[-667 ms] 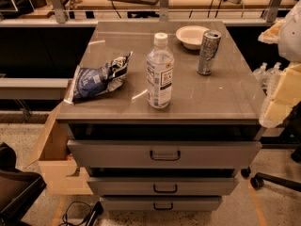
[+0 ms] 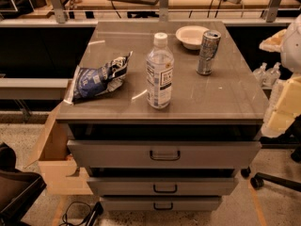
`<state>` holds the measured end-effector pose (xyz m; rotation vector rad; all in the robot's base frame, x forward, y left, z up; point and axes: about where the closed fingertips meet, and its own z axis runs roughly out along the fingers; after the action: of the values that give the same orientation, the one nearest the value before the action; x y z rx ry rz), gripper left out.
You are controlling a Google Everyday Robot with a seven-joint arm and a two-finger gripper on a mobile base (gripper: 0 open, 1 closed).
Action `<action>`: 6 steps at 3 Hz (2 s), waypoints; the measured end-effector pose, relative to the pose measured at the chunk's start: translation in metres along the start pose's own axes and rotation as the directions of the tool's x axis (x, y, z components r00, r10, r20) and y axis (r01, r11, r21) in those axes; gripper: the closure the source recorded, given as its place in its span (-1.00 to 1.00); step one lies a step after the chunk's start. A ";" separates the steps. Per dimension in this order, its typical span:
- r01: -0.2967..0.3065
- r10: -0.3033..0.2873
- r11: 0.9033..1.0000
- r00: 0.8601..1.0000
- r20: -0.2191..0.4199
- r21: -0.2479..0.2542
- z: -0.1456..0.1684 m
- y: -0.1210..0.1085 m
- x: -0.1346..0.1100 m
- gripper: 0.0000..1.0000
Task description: Open top drawer
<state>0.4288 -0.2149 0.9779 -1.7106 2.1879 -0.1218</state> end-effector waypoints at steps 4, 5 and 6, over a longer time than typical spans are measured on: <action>0.122 -0.141 0.986 0.972 -0.187 -0.111 0.113 0.119 0.069 -1.00; 0.127 -0.158 0.980 0.963 -0.218 -0.152 0.148 0.144 0.067 -1.00; 0.128 -0.161 0.980 0.962 -0.223 -0.154 0.151 0.145 0.065 -1.00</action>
Offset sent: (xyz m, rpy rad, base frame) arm -0.1007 -0.0404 -0.1229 -0.1793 0.0982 0.0758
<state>0.3317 -0.2159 0.7814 -2.0265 2.2802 -0.2243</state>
